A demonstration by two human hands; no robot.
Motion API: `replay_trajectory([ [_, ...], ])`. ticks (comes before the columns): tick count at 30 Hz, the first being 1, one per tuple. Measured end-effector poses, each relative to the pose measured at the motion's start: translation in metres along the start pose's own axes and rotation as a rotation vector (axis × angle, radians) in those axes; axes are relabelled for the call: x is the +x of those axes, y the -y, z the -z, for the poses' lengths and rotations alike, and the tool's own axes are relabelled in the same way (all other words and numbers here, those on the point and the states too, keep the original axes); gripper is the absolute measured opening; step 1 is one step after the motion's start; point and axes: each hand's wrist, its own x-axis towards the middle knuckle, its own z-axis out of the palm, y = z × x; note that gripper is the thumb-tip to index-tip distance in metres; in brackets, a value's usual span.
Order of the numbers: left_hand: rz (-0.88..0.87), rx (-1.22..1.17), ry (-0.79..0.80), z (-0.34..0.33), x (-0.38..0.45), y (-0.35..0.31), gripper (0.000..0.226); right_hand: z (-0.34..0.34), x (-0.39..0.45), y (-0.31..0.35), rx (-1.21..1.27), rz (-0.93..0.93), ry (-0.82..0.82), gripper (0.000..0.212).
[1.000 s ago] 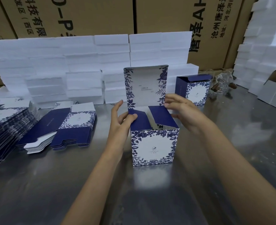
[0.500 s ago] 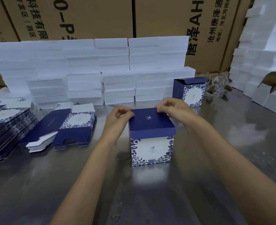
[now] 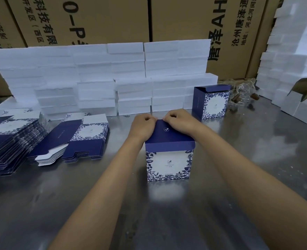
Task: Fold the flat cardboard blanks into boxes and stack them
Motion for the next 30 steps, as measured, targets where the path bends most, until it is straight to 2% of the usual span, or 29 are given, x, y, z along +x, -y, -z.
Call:
replay_trajectory([
  [4,0.037,0.034,0.039,-0.001,0.004,0.004,0.019,0.000,-0.001,-0.006,-0.018,-0.022,-0.017,0.023],
  [7,-0.007,0.118,0.026,-0.002,0.006,0.006,0.017,0.000,-0.003,-0.005,-0.036,-0.036,-0.024,0.026],
  [9,-0.122,0.212,-0.083,0.000,0.005,0.005,0.011,0.000,-0.006,-0.004,-0.213,0.020,-0.141,0.025],
  [11,-0.356,0.359,-0.192,0.003,0.001,0.003,0.006,0.000,-0.012,0.000,-0.455,0.164,-0.265,0.016],
  [13,-0.498,0.471,-0.155,0.004,-0.003,-0.003,0.005,0.000,-0.019,0.007,-0.547,0.284,-0.254,0.014],
  [17,-0.488,0.617,0.028,0.010,-0.011,-0.006,0.010,0.006,-0.035,0.013,-0.592,0.308,-0.186,0.019],
  [20,-0.490,0.506,0.093,0.011,-0.028,0.010,0.017,0.006,-0.055,0.006,-0.762,0.368,-0.202,0.031],
  [22,-0.562,0.404,0.020,0.010,-0.046,0.024,0.028,0.002,-0.072,-0.004,-0.804,0.489,-0.315,0.035],
  [24,-0.681,0.376,-0.123,0.008,-0.062,0.037,0.035,-0.005,-0.086,-0.016,-0.764,0.618,-0.477,0.035],
  [26,-0.753,0.343,-0.227,0.002,-0.072,0.047,0.033,-0.013,-0.094,-0.026,-0.699,0.672,-0.562,0.034],
  [30,-0.679,0.030,-0.162,-0.010,-0.083,0.058,0.019,-0.024,-0.104,-0.046,-0.510,0.700,-0.520,0.029],
])
